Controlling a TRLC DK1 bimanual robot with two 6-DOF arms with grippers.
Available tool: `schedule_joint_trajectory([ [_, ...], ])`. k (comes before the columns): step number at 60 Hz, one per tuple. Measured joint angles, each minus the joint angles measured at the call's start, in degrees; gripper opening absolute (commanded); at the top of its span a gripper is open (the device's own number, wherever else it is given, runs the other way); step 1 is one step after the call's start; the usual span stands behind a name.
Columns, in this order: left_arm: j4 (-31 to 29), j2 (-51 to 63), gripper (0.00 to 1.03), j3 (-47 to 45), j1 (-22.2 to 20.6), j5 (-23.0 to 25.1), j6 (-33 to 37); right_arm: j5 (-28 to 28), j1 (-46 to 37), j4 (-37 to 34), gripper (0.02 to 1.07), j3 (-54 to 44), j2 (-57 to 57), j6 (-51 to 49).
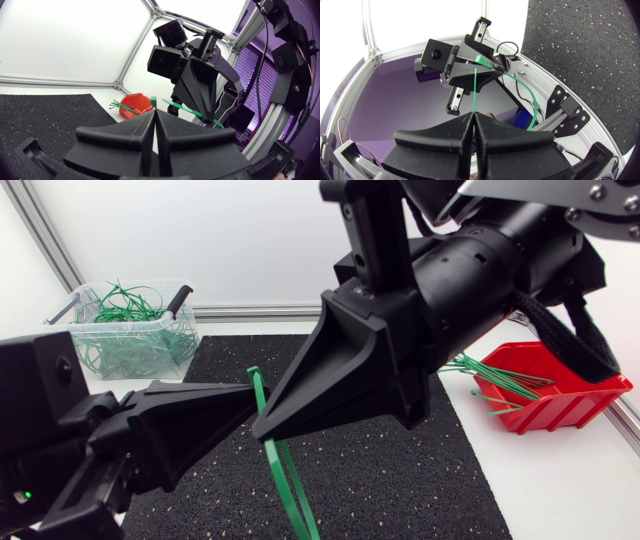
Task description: Take a green cable tie from the red box, thread the tail through the head to close it, then place it in the transparent bin on the left.
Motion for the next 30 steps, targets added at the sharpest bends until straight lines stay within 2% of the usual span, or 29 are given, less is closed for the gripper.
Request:
schedule_joint_trajectory([
  [30, -0.5, -0.2, 0.04, 0.6, -0.6, -0.3, 0.6, 0.0, 0.0, 0.2, 0.08, -0.5, 0.0, 0.0],
])
